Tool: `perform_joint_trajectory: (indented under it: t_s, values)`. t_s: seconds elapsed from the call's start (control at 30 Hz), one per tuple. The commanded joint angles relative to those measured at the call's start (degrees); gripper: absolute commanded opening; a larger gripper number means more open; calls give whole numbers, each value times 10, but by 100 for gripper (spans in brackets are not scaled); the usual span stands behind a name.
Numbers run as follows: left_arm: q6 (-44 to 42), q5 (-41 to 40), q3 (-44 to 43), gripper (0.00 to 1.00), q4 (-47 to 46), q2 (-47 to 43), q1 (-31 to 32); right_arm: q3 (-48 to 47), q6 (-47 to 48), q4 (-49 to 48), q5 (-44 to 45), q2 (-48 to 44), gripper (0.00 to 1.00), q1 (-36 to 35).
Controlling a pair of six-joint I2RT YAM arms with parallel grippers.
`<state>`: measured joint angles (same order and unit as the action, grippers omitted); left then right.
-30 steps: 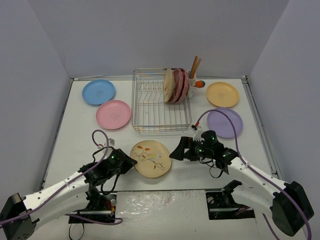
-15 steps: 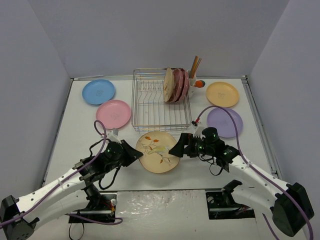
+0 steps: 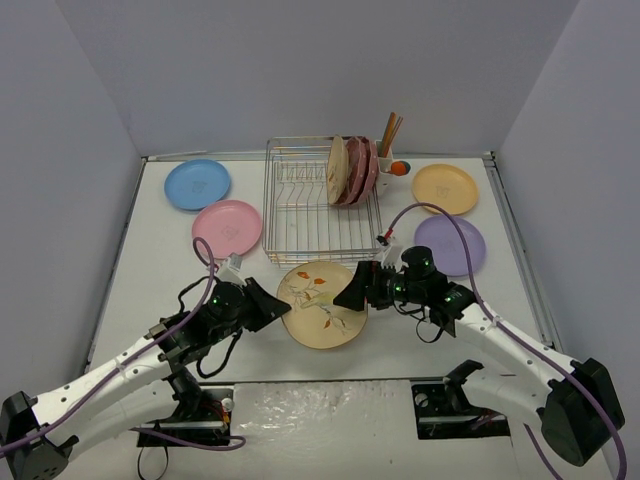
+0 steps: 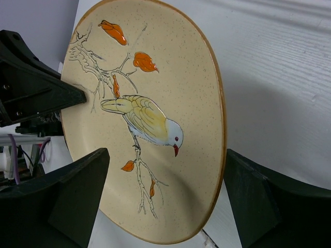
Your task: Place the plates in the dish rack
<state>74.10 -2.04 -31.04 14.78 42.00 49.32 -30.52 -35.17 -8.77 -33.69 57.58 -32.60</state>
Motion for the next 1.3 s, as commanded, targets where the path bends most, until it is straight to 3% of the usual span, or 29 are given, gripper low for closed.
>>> perform_joint_trajectory:
  t_s: [0.0,0.33,0.53,0.73,0.83,0.9,0.97,1.1,1.27]
  values:
    - [2,17,-77,0,-138,-12,-5,-27,13,-29,-22,0,79,6]
    - [-3,20,-72,0,-167,-16,-5,-23,16,-32,-61,-11,38,39]
    - [-12,20,-72,0,-167,-9,-5,-30,20,-31,-88,-27,2,64]
    - [-27,36,-76,1,-165,21,-5,-71,30,-10,-93,-45,0,71]
    - [-33,33,-80,10,-157,34,-5,-92,40,6,-89,-49,0,73]
    - [-47,26,-93,33,-129,42,-5,-122,55,36,-75,-50,0,75]
    - [-56,6,-103,46,-109,47,-5,-143,67,58,-63,-49,0,76]
    - [-80,-15,-129,66,-64,54,-5,-179,92,112,-18,-44,0,76]
    - [-104,-47,-157,85,2,62,-5,-237,136,172,48,-32,0,78]
